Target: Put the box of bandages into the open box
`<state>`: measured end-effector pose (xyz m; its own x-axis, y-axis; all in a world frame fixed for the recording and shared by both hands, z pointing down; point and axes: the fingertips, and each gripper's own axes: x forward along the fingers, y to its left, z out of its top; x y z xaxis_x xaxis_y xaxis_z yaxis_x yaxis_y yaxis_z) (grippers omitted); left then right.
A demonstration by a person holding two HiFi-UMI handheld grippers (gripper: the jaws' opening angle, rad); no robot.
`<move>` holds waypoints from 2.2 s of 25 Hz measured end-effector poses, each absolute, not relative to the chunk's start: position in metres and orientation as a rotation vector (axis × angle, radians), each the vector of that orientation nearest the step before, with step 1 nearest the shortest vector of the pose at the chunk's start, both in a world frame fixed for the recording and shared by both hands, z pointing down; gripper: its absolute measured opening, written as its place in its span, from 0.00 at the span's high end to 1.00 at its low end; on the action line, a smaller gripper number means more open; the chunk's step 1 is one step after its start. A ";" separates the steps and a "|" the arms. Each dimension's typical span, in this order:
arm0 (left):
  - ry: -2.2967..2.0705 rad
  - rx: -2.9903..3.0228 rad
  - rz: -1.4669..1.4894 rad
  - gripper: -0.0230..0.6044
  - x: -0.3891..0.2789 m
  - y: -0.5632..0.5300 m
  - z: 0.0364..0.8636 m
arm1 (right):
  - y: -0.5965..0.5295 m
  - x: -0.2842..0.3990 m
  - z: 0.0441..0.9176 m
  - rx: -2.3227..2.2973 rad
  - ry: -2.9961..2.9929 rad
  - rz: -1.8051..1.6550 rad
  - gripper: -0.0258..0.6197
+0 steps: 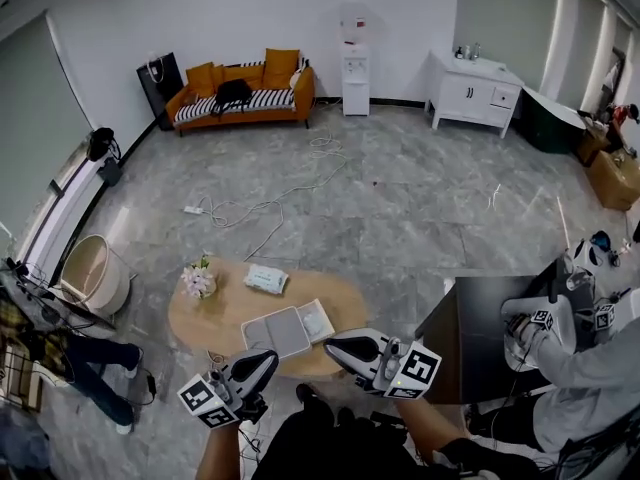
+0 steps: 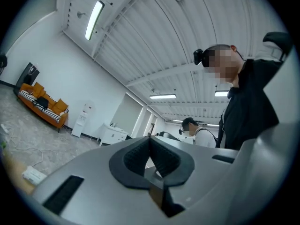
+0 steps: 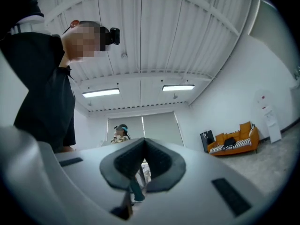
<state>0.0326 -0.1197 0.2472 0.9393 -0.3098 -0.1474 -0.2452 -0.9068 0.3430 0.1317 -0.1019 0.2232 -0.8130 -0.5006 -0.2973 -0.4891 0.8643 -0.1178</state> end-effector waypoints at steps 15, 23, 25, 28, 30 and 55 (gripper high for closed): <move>-0.144 2.754 -0.445 0.94 -0.012 -0.005 0.235 | 0.019 0.081 0.204 -0.845 2.735 0.033 0.94; -0.122 2.769 -0.359 0.94 -0.079 0.092 0.260 | 0.111 0.014 0.215 -0.837 2.709 -0.116 0.94; -0.131 2.764 -0.361 0.94 -0.090 0.110 0.262 | 0.127 0.005 0.222 -0.860 2.710 -0.167 0.94; -0.140 2.766 -0.383 0.94 -0.107 0.129 0.257 | 0.146 -0.010 0.220 -0.844 2.721 -0.187 0.94; -0.139 2.772 -0.390 0.94 -0.112 0.139 0.251 | 0.154 -0.014 0.213 -0.810 2.708 -0.191 0.94; -0.307 2.812 -0.230 0.94 -0.033 0.235 0.272 | 0.259 0.049 0.248 -0.868 2.821 -0.159 0.94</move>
<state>-0.0326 0.2349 0.2718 0.9642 -0.2339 -0.1246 -0.1854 -0.9314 0.3133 0.0488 0.2589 0.2480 -0.8117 -0.5659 -0.1448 -0.5460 0.8231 -0.1562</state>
